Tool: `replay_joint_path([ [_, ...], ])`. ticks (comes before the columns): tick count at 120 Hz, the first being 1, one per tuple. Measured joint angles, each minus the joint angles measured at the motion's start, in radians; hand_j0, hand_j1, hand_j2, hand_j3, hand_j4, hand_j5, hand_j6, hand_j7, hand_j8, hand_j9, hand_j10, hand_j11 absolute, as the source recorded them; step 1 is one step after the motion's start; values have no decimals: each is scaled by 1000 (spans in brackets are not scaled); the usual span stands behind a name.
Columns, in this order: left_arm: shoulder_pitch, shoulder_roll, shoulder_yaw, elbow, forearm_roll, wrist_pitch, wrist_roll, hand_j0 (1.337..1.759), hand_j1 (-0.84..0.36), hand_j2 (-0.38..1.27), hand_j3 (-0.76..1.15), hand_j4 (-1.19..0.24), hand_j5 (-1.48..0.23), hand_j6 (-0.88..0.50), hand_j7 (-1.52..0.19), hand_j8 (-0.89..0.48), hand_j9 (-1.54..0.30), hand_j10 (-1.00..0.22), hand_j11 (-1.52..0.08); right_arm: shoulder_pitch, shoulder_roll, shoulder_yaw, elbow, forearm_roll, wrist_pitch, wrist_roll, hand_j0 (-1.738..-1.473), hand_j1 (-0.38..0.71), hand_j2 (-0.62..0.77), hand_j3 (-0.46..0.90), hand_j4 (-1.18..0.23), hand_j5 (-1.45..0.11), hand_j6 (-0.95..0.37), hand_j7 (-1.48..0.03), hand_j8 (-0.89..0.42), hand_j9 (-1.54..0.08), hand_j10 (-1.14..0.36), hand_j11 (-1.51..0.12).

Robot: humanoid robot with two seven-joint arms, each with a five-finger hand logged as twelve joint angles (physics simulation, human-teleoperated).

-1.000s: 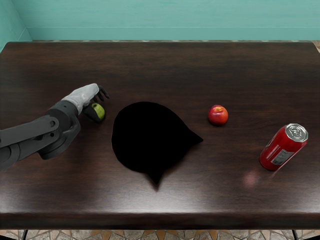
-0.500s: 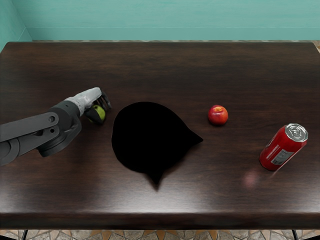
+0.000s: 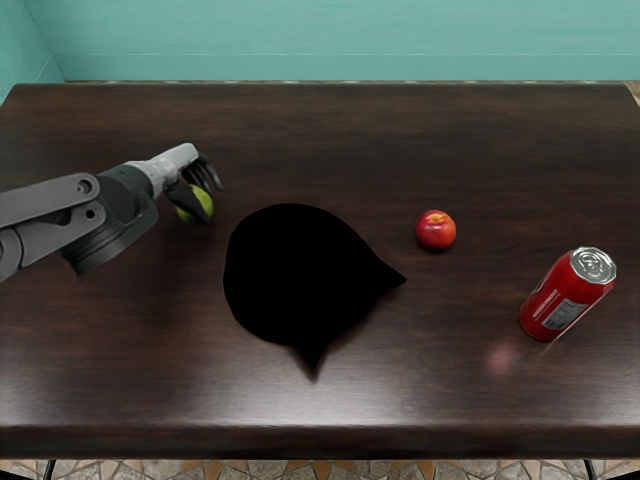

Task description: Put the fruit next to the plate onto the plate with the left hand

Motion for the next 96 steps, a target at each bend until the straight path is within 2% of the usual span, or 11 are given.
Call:
replay_joint_path([
  [16, -60, 16, -4, 1, -110, -21, 0, 1655, -328, 357, 0, -690, -944, -649, -940, -428, -925, -514, -926, 0, 0, 0, 0, 0, 0, 0, -1658, -349, 0, 0, 0, 0, 0, 0, 0, 0, 0, 0],
  [36, -88, 20, -20, 2, -196, -90, 0, 1656, -327, 369, 0, -690, -951, -649, -949, -426, -932, -514, -931, 0, 0, 0, 0, 0, 0, 0, -1658, -349, 0, 0, 0, 0, 0, 0, 0, 0, 0, 0],
  [73, -116, -9, -25, 1, -224, -176, 0, 1655, -324, 382, 0, -702, -979, -654, -974, -431, -958, -514, -954, 0, 0, 0, 0, 0, 0, 0, -1658, -349, 0, 0, 0, 0, 0, 0, 0, 0, 0, 0],
  [96, -124, -93, -21, 0, -228, -236, -1, 1655, -328, 418, 0, -711, -992, -671, -992, -433, -971, -520, -967, 0, 0, 0, 0, 0, 0, 0, -1658, -349, 0, 0, 0, 0, 0, 0, 0, 0, 0, 0],
])
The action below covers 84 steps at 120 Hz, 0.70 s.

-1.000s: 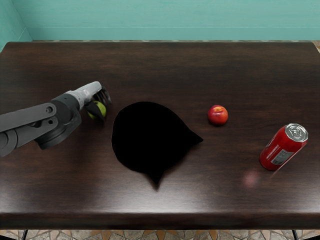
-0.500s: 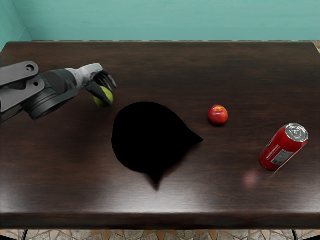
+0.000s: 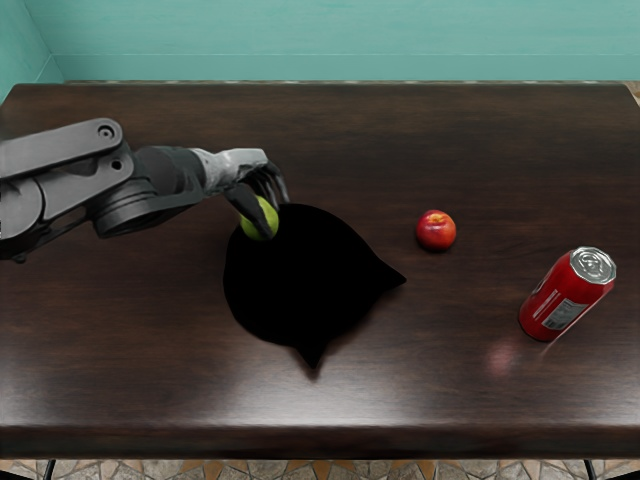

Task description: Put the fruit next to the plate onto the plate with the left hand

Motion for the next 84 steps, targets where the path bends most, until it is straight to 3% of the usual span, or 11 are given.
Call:
replay_joint_path([
  [31, -1, -39, 8, 0, 1, -12, 0, 1655, -306, 350, 0, -707, -995, -669, -998, -421, -971, -509, -968, 0, 0, 0, 0, 0, 0, 0, -1658, -349, 0, 0, 0, 0, 0, 0, 0, 0, 0, 0],
  [34, 0, -39, 6, 0, 2, -11, 0, 1655, -296, 328, 0, -680, -950, -676, -955, -426, -929, -503, -927, 0, 0, 0, 0, 0, 0, 0, -1658, -349, 0, 0, 0, 0, 0, 0, 0, 0, 0, 0],
  [49, 5, -35, -40, 0, -4, -11, 0, 1657, -24, 183, 0, -389, -541, -386, -543, -251, -529, -293, -528, 0, 0, 0, 0, 0, 0, 0, -1658, -349, 0, 0, 0, 0, 0, 0, 0, 0, 0, 0],
  [60, 8, 15, -103, 0, -103, -55, 0, 1657, 96, 120, 0, -262, -362, -260, -364, -174, -355, -200, -354, 0, 0, 0, 0, 0, 0, 0, -1658, -349, 0, 0, 0, 0, 0, 0, 0, 0, 0, 0],
  [71, 105, 129, -211, 1, -291, -175, 0, 1657, 171, 79, 0, -181, -249, -180, -250, -125, -244, -142, -244, 0, 0, 0, 0, 0, 0, 0, -1658, -349, 0, 0, 0, 0, 0, 0, 0, 0, 0, 0],
  [84, 275, 170, -385, 12, -468, -355, 0, 1658, 227, 50, 0, -121, -165, -121, -166, -88, -162, -98, -162, 0, 0, 0, 0, 0, 0, 0, -1658, -349, 0, 0, 0, 0, 0, 0, 0, 0, 0, 0],
])
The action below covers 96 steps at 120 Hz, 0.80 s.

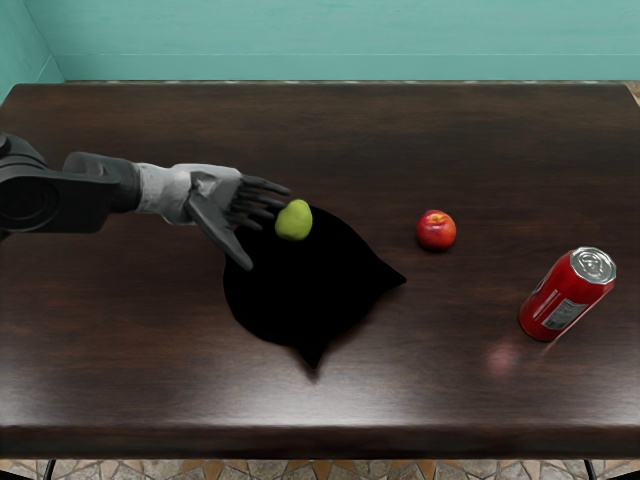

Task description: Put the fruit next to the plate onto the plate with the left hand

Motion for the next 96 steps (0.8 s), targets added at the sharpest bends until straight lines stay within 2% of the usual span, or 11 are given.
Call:
replay_joint_path([
  [12, 78, 45, -149, 37, -142, -145, 0, 1658, 261, 33, 0, -86, -116, -85, -116, -65, -114, -71, -114, 0, 0, 0, 0, 0, 0, 0, -1658, -349, 0, 0, 0, 0, 0, 0, 0, 0, 0, 0],
  [26, 116, 46, -223, 125, -230, -208, 0, 1658, 286, 21, 0, -60, -80, -59, -81, -48, -79, -52, -79, 0, 0, 0, 0, 0, 0, 0, -1658, -349, 0, 0, 0, 0, 0, 0, 0, 0, 0, 0],
  [36, 157, 73, -242, 193, -254, -225, 0, 1658, 297, 16, 0, -48, -65, -48, -65, -40, -64, -43, -64, 0, 0, 0, 0, 0, 0, 0, -1658, -349, 0, 0, 0, 0, 0, 0, 0, 0, 0, 0],
  [48, 184, 144, -253, 230, -265, -233, 0, 1658, 306, 12, 0, -38, -52, -38, -52, -33, -52, -35, -51, 0, 0, 0, 0, 0, 0, 0, -1658, -349, 0, 0, 0, 0, 0, 0, 0, 0, 0, 0],
  [63, 186, 195, -258, 268, -279, -237, 0, 1658, 312, 9, 0, -31, -43, -31, -43, -29, -43, -30, -42, 0, 0, 0, 0, 0, 0, 0, -1658, -349, 0, 0, 0, 0, 0, 0, 0, 0, 0, 0],
  [96, 186, 236, -266, 350, -289, -239, 0, 1658, 318, 6, 0, -25, -35, -25, -35, -24, -35, -25, -35, 0, 0, 0, 0, 0, 0, 0, -1658, -349, 0, 0, 0, 0, 0, 0, 0, 0, 0, 0],
])
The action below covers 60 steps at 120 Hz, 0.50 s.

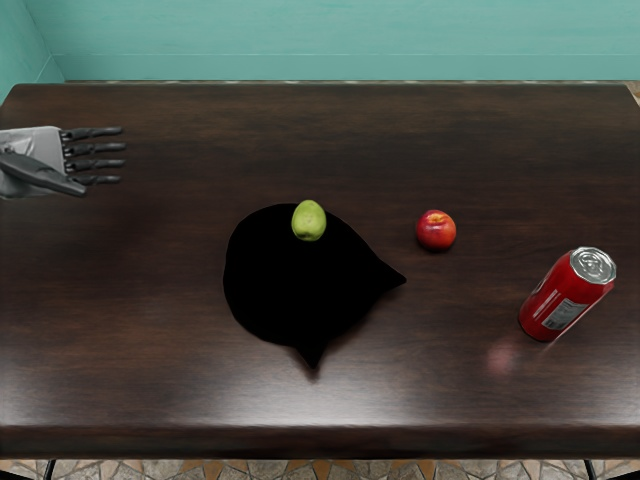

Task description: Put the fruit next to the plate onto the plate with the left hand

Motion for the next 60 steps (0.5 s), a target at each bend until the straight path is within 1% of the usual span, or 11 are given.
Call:
replay_joint_path([
  [34, -4, 0, -14, 91, -1, 0, 0, 1658, 319, 5, 0, -23, -32, -23, -32, -23, -32, -23, -33, 0, 0, 0, 0, 0, 0, 0, -1658, -349, 0, 0, 0, 0, 0, 0, 0, 0, 0, 0],
  [60, -5, 0, -18, 114, -1, 0, 0, 1658, 319, 5, 0, -23, -32, -22, -32, -22, -32, -23, -32, 0, 0, 0, 0, -1, 0, 0, -1658, -349, 0, 0, 0, 0, 0, 0, 0, 0, 0, 0],
])
